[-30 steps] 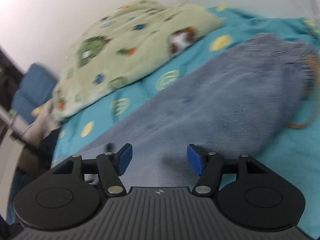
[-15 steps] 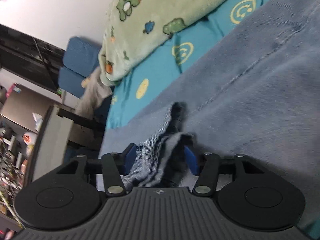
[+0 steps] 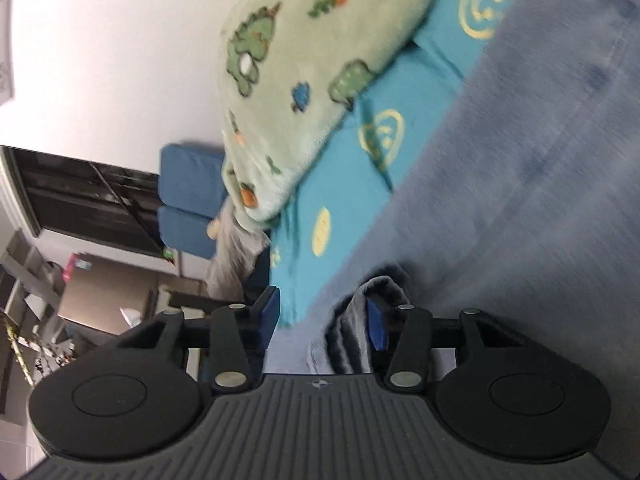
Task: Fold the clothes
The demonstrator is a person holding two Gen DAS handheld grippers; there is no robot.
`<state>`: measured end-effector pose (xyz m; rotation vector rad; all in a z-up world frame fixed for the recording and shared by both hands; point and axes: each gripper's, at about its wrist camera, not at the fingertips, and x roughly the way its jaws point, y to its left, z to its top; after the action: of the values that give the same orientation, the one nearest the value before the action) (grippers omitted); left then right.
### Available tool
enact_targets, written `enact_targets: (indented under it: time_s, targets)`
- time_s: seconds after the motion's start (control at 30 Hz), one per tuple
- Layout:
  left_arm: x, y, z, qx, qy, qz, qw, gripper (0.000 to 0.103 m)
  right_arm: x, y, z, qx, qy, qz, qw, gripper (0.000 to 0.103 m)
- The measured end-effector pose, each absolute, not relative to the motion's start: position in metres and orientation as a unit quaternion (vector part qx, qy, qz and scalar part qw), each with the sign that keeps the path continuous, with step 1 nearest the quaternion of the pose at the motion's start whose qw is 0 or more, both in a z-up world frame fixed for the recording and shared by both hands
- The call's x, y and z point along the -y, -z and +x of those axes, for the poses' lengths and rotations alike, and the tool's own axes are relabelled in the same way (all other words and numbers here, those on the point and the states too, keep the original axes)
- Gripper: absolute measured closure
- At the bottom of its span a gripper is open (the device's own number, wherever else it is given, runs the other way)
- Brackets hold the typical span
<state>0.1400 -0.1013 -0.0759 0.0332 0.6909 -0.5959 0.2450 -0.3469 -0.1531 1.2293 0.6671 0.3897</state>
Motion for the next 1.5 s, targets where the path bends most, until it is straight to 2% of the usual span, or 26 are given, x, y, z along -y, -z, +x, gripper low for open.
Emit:
enact_targets:
  time_s: [0.2, 0.33, 0.43, 0.47, 0.53, 0.57, 0.7, 0.83, 1.0, 1.23, 1.27, 1.3, 1.37, 1.5]
  targets:
    - [0.085, 0.065, 0.145, -0.311, 0.276, -0.026, 0.909, 0.055, 0.349, 0.123, 0.271, -0.243, -0.2, 0.551, 0.773, 0.054]
    - [0.086, 0.073, 0.156, -0.326, 0.256, -0.015, 0.91, 0.055, 0.348, 0.126, 0.285, -0.292, -0.159, 0.499, 0.801, 0.054]
    - [0.088, 0.083, 0.162, -0.333, 0.237, 0.008, 0.913, 0.055, 0.355, 0.149, 0.285, -0.337, -0.093, 0.472, 0.809, 0.049]
    - [0.09, 0.086, 0.163, -0.335, 0.228, 0.019, 0.914, 0.055, 0.358, 0.151, 0.282, -0.342, -0.089, 0.469, 0.81, 0.051]
    - [0.092, 0.091, 0.166, -0.34, 0.204, 0.05, 0.917, 0.058, 0.364, 0.154, 0.276, -0.35, -0.08, 0.464, 0.81, 0.049]
    - [0.093, 0.094, 0.166, -0.34, 0.198, 0.061, 0.917, 0.06, 0.364, 0.147, 0.271, -0.348, -0.071, 0.454, 0.817, 0.045]
    - [0.098, 0.1, 0.161, -0.331, 0.205, 0.103, 0.916, 0.059, 0.353, 0.11, 0.256, -0.323, -0.087, 0.388, 0.859, 0.044]
    - [0.107, 0.108, 0.157, -0.316, 0.225, 0.137, 0.912, 0.058, 0.342, 0.103, 0.258, -0.311, -0.14, 0.389, 0.856, 0.044]
    - [0.118, 0.12, 0.161, -0.296, 0.244, 0.164, 0.909, 0.055, 0.333, 0.126, 0.269, -0.351, -0.13, 0.407, 0.833, 0.045]
    - [0.137, 0.134, 0.164, -0.255, 0.278, 0.193, 0.906, 0.055, 0.336, 0.138, 0.264, -0.366, -0.122, 0.442, 0.81, 0.045]
    - [0.138, 0.134, 0.165, -0.251, 0.277, 0.194, 0.907, 0.06, 0.335, 0.136, 0.264, -0.365, -0.121, 0.437, 0.813, 0.045]
    - [0.138, 0.134, 0.168, -0.252, 0.277, 0.184, 0.909, 0.076, 0.334, 0.135, 0.265, -0.364, -0.12, 0.434, 0.816, 0.045]
    - [0.135, 0.132, 0.171, -0.253, 0.285, 0.161, 0.91, 0.098, 0.333, 0.131, 0.266, -0.359, -0.118, 0.426, 0.822, 0.045]
    - [0.124, 0.108, 0.163, -0.241, 0.3, 0.125, 0.915, 0.102, 0.331, 0.119, 0.267, -0.341, -0.117, 0.409, 0.839, 0.045]
